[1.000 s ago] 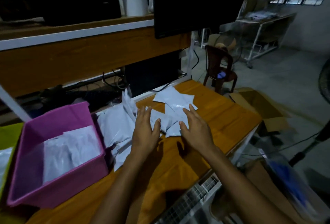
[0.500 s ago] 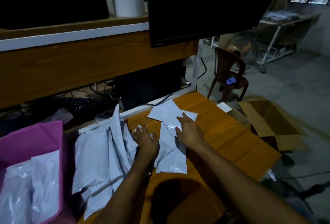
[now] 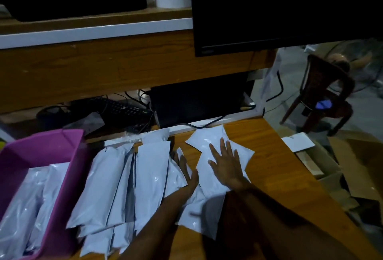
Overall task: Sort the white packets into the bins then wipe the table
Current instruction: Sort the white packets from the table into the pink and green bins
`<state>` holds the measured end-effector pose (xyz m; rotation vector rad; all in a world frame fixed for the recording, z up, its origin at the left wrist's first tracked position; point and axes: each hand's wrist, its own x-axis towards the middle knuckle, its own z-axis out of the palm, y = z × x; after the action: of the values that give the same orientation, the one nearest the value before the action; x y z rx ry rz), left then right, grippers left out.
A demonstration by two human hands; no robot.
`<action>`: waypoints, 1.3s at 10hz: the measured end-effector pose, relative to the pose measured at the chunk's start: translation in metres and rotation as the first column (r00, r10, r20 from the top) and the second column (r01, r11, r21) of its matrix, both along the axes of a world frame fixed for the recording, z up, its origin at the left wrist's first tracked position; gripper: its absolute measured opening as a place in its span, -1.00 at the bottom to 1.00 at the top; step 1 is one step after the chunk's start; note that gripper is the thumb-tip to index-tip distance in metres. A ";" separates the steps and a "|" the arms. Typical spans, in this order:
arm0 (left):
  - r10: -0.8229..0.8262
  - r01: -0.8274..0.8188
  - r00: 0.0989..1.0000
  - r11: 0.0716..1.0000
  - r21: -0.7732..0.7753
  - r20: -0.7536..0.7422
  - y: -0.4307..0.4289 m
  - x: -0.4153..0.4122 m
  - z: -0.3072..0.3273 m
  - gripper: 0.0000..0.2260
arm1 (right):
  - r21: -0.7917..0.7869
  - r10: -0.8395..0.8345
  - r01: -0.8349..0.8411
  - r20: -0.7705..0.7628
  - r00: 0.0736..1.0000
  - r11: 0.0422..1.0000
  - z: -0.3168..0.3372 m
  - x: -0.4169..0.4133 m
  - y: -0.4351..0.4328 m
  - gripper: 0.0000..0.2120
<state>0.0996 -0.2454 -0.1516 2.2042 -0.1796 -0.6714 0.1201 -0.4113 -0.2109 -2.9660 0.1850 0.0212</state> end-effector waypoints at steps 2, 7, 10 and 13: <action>0.147 -0.108 0.843 0.989 -0.106 0.517 -0.002 0.003 -0.046 -0.32 | 0.024 -0.011 0.009 0.101 0.995 1.000 -0.019 0.001 -0.002 -0.47; -0.253 0.273 0.774 0.960 0.054 0.581 -0.032 0.006 -0.007 -0.34 | 0.136 -0.305 0.280 0.216 0.928 0.950 0.056 -0.053 -0.010 -0.43; -0.198 0.370 0.610 0.927 -0.054 0.767 0.000 -0.032 0.045 -0.40 | 0.233 -0.405 0.334 0.428 0.808 0.913 0.107 -0.127 0.033 -0.45; -0.058 0.349 0.556 0.921 -0.170 0.829 0.093 -0.090 0.081 -0.38 | 0.377 -0.426 0.223 0.638 0.641 0.899 0.130 -0.196 0.126 -0.59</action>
<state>0.0091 -0.1526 -0.0704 2.0141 -0.9764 0.3285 -0.0762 -0.2853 -0.0812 -2.3929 0.5557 -1.0485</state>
